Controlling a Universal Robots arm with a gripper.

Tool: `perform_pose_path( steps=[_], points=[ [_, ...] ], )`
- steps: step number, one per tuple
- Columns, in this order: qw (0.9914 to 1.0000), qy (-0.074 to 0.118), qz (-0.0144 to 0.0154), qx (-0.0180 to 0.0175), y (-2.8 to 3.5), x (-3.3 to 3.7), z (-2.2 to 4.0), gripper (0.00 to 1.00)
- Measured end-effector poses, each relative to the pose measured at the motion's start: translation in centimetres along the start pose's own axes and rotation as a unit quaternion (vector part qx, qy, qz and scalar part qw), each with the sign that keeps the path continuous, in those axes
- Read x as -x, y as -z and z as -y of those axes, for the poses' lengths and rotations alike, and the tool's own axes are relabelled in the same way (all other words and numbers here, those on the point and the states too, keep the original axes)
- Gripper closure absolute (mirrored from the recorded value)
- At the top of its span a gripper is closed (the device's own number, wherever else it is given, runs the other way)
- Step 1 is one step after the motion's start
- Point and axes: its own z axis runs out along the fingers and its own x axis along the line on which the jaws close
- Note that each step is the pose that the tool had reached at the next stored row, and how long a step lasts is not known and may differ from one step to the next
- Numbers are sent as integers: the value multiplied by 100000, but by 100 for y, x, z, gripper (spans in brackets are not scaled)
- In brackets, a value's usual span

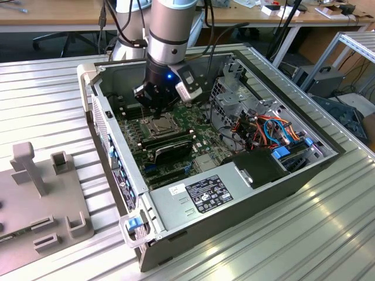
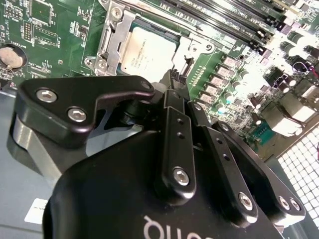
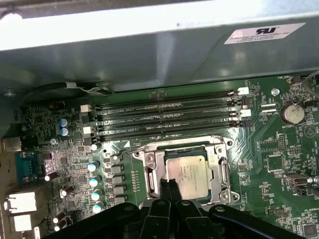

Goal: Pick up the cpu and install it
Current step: 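Install the first cpu locking lever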

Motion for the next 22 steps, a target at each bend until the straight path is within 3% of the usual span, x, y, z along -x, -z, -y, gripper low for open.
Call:
perform_pose_path(
  steps=[14,22],
  points=[
    [100000,-1,5,-11,12,0,-1,89],
    [100000,-2,6,-16,13,-87,10,89]
  ],
)
